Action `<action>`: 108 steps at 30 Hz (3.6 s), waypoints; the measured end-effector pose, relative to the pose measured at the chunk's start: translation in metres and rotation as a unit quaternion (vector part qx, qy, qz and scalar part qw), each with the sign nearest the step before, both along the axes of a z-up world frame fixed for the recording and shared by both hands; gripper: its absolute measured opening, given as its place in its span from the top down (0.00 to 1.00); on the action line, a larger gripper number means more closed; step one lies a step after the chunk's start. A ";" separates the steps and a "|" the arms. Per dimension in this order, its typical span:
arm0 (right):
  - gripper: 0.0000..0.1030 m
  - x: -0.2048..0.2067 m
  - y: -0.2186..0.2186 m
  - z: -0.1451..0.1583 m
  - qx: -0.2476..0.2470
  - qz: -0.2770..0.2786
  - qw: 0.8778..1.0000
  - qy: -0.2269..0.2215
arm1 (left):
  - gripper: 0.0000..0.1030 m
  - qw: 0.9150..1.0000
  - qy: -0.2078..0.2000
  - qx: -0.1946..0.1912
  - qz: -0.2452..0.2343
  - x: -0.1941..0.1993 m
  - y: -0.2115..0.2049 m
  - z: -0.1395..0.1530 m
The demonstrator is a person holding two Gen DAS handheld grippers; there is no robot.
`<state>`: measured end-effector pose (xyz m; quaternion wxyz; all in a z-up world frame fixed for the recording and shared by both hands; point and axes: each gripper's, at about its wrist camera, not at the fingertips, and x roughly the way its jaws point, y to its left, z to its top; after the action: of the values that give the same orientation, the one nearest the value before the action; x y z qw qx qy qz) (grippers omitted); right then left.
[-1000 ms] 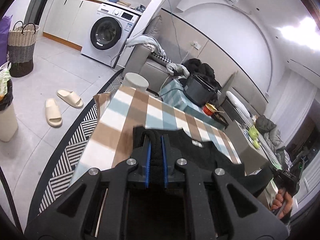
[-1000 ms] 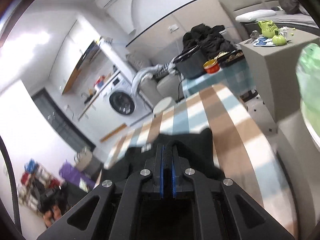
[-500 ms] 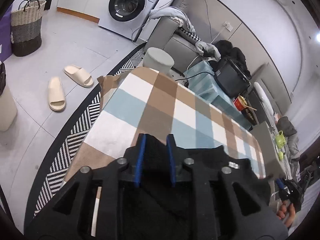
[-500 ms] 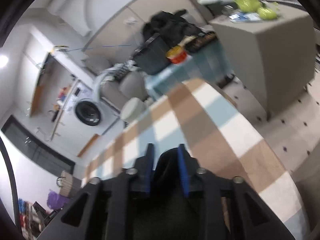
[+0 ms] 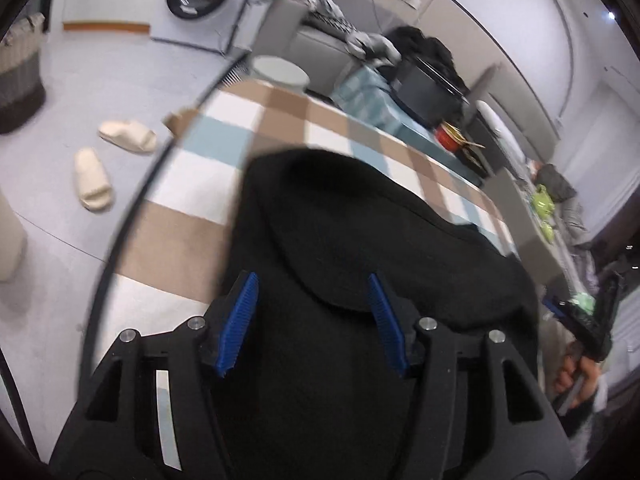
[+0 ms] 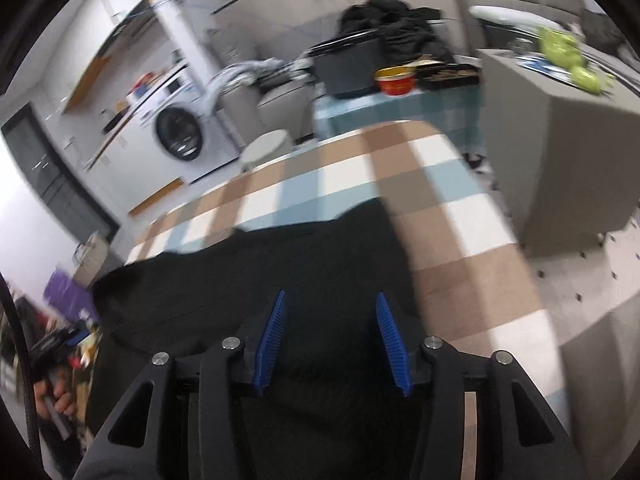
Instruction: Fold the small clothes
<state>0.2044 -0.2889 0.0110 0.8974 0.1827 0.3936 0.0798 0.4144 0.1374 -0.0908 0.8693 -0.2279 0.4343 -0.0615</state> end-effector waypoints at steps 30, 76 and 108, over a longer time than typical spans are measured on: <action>0.49 -0.010 -0.023 -0.015 -0.014 -0.060 0.998 0.032 | 0.53 0.992 -0.040 -0.026 0.115 0.086 0.001 0.011; 0.64 0.054 -0.023 -0.007 -0.113 -0.070 0.991 -0.006 | 0.43 0.993 0.008 0.063 0.097 -0.020 0.016 -0.004; 0.58 0.082 0.027 -0.023 -0.128 0.005 0.992 0.025 | 0.43 0.993 0.041 0.075 0.080 -0.013 0.010 -0.017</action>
<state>0.2864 -0.2618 -0.0123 0.9030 0.0669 0.4235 0.0285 0.4015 0.1474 -0.1080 0.8678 -0.1980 0.4531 0.0501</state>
